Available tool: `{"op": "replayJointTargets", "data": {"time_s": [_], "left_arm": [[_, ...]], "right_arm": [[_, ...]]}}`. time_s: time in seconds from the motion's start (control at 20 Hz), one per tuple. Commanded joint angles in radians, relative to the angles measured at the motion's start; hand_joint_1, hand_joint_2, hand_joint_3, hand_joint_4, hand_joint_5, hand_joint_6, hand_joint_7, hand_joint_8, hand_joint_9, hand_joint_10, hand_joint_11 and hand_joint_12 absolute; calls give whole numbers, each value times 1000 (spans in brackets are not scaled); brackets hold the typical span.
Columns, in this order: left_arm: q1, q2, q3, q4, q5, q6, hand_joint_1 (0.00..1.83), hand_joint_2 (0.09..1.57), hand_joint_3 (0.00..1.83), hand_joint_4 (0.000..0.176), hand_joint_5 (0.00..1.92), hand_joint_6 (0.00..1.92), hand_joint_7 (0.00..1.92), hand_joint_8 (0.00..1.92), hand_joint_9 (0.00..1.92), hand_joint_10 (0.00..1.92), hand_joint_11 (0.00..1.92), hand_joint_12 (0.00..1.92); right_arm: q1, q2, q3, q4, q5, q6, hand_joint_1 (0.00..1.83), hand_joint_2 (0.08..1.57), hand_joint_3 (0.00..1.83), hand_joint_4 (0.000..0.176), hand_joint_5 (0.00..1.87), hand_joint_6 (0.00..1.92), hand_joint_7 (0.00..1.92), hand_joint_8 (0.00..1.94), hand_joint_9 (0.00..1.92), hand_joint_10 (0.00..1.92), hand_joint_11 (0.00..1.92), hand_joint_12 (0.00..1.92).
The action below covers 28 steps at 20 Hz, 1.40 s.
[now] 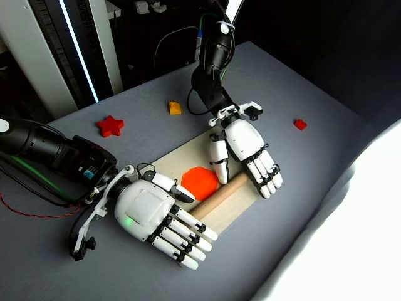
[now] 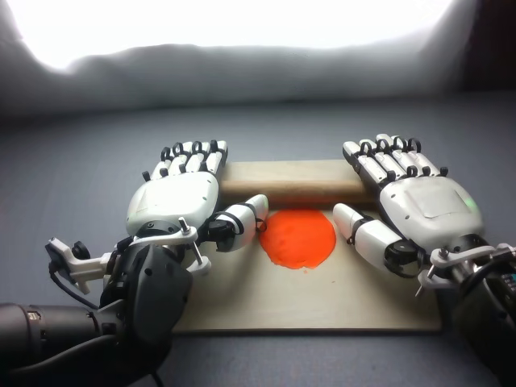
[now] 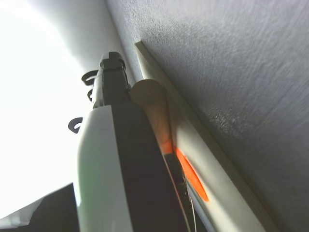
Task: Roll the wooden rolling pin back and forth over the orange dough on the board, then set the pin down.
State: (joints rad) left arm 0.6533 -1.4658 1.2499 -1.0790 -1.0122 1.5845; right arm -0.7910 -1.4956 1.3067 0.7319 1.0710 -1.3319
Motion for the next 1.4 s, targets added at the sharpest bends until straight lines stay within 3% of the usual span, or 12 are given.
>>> {"op": "replayJointTargets", "data": {"time_s": [0.0, 0.75, 1.35], "left_arm": [[2, -1, -9, 32, 0, -9, 0, 1378, 0, 0, 0, 0, 0, 0, 0, 0, 0, 0], [24, 48, -91, 124, 86, 20, 0, 1386, 3, 0, 0, 0, 0, 0, 0, 0, 0, 0], [24, 106, -142, 147, 198, 53, 0, 1380, 0, 0, 0, 0, 0, 0, 0, 0, 0, 0]], "right_arm": [[-7, 3, -5, -32, 55, 5, 0, 1500, 2, 0, 60, 6, 36, 5, 0, 0, 0, 0], [-22, 30, -44, -33, 43, 0, 0, 1501, 2, 0, 49, 7, 23, 4, 0, 0, 0, 0], [-38, 60, -112, -53, 48, -18, 0, 1501, 2, 0, 47, 7, 17, 7, 0, 0, 0, 0]]}}
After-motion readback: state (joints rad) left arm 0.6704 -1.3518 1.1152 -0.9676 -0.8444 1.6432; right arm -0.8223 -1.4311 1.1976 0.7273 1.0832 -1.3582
